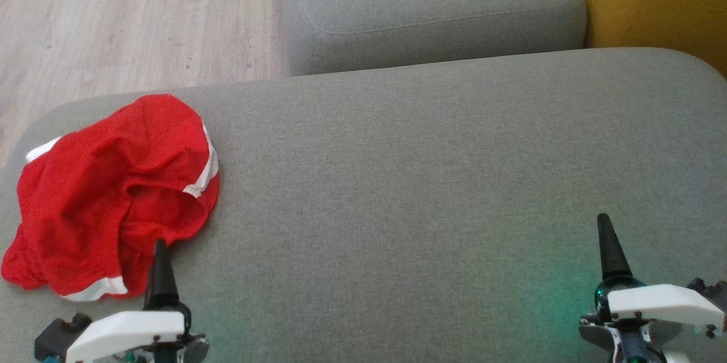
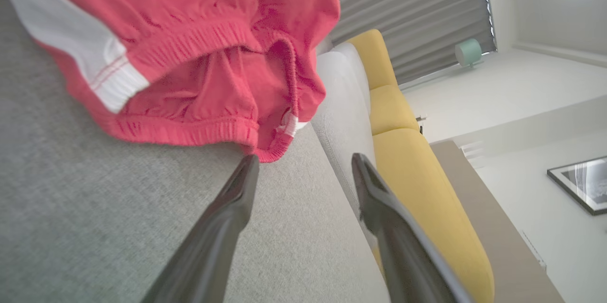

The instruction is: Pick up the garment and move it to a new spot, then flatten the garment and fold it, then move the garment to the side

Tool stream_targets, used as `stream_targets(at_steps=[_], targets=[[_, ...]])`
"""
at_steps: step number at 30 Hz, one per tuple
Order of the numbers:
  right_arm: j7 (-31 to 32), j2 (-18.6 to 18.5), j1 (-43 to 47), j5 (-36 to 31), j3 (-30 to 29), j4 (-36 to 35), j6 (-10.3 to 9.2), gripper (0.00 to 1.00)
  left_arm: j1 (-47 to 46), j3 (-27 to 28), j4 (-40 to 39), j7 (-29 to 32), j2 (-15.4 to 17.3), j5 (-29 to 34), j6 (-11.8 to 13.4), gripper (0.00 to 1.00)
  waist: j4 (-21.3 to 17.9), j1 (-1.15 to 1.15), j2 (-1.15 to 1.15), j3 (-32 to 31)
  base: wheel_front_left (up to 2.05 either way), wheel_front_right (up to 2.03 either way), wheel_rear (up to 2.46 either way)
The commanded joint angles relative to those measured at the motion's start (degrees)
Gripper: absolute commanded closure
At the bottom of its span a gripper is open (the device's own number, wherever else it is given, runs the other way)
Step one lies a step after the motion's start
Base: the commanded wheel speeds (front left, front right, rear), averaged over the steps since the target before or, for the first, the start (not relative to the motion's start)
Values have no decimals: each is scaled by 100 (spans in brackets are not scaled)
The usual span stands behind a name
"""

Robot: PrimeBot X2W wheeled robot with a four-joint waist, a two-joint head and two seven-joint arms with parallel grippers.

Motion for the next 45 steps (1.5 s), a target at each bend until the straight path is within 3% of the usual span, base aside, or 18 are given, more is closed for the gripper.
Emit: stream_targets(at_steps=[1, 45], targets=[[-61, -30, -204, -171, 73, -224, -1, 0, -106, 11, -225, -62, 28, 204, 6, 0, -3, 0, 0, -7, 0, 0, 0], [-805, -44, -219, -3324, 869, -354, -3, 0, 114, -640, -753, -802, 39, 3223, 652, 0, -144, 0, 0, -211, 0, 0, 0]])
